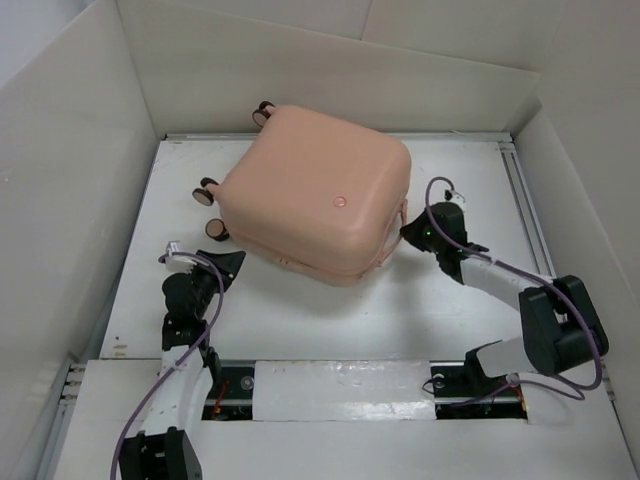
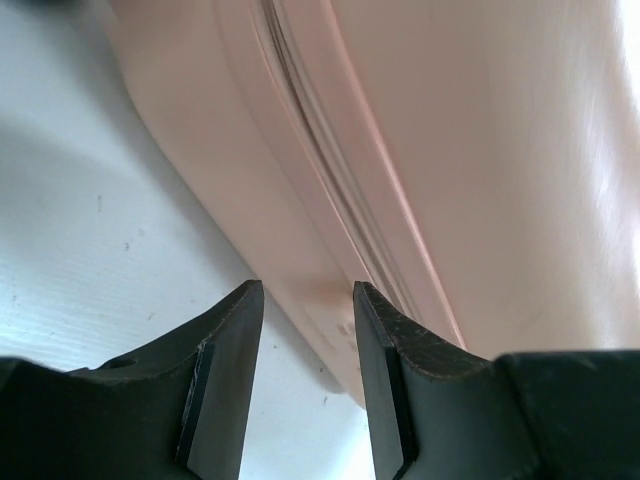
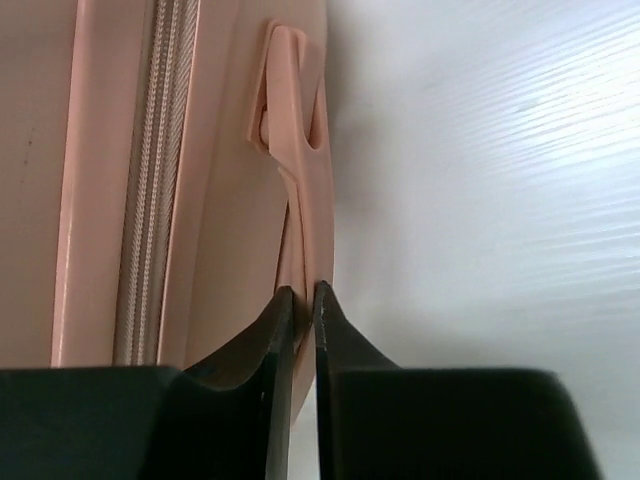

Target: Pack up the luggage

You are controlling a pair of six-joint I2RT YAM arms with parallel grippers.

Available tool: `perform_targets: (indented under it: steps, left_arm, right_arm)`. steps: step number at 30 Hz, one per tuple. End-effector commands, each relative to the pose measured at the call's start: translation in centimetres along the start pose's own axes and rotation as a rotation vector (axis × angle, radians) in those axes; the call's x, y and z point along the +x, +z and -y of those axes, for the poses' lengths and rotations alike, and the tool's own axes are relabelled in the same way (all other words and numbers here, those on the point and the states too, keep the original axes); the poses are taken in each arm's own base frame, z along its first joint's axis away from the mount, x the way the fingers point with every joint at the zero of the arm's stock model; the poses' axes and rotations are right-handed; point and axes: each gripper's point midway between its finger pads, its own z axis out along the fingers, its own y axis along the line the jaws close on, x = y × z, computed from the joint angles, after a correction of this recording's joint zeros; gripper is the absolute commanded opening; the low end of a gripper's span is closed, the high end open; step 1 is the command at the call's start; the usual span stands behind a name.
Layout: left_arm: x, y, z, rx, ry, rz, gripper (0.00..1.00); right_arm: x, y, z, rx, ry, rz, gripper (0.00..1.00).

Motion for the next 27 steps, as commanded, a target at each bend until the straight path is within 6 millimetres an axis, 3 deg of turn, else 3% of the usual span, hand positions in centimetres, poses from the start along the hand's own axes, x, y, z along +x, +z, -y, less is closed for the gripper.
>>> perform_targets:
  steps: [1,3,5,7,8,9,10,11,12,15,16,18,21,23,27]
  left_arm:
    - [-0.4,-0.4,1.7,0.055,0.033,0.004,0.37]
    - [-0.8,-0.7,2.8,0.079,0.041,0.009,0.37]
    - [-1.5,-1.3,3.9,0.09,0.049,0.03,0.39]
    - [-2.5,-1.5,4.5,0.084,0.052,0.069,0.45]
    - [-3.0,-1.6,5.1,0.087,0.055,0.083,0.5]
    - [-3.4,-1.6,5.4,0.086,0.056,0.093,0.53]
    - [-3.6,-1.4,5.6,0.081,0.054,0.09,0.57]
    - [-3.5,-0.9,5.1,0.052,0.043,0.072,0.6]
    - [-4.1,-0.8,5.9,0.057,0.044,0.075,0.62]
    - [-4.5,0.0,6.6,0.06,0.032,0.054,0.66]
    - [-4.6,0.0,6.8,0.069,0.02,0.059,0.68]
    - [-5.1,-0.3,8.0,0.101,0.014,0.078,0.73]
    - [-6.2,-0.8,9.1,0.118,0.025,0.121,0.86]
    - [-6.8,-0.8,9.4,0.096,0.041,0.134,0.95]
    - [-6.6,0.7,8.8,0.063,0.025,0.077,0.95]
  right_arm:
    - [-7.7,-1.6,2.1,0.047,-0.029,0.179,0.14]
    - [-9.2,-1.9,1.9,0.063,-0.052,0.173,0.2]
    - [-9.6,-3.0,1.3,0.045,-0.074,0.181,0.39]
    - [-7.7,-4.4,0.3,-0.011,-0.105,0.142,0.56]
    - [-8.2,-6.3,-1.0,-0.065,-0.125,0.182,0.71]
    - [-6.5,-7.4,-2.1,-0.114,-0.147,0.155,0.73]
    - [-4.6,-7.9,-1.3,-0.117,-0.173,0.127,0.73]
    - [-3.8,-8.7,-1.4,-0.132,-0.182,0.127,0.73]
    - [-3.8,-10.3,-1.9,-0.169,-0.185,0.15,0.73]
    - [-1.5,-11.2,-1.4,-0.217,-0.197,0.102,0.69]
    - [-1.0,-11.3,-1.8,-0.236,-0.203,0.086,0.69]
    - [-0.2,-10.4,-0.5,-0.169,-0.211,0.06,0.69]
    - [0.4,-10.2,0.6,-0.118,-0.178,0.056,0.69]
    - [1.0,-10.2,0.3,-0.139,-0.171,0.041,0.69]
    - [2.5,-11.9,-0.6,-0.222,-0.153,0.038,0.52]
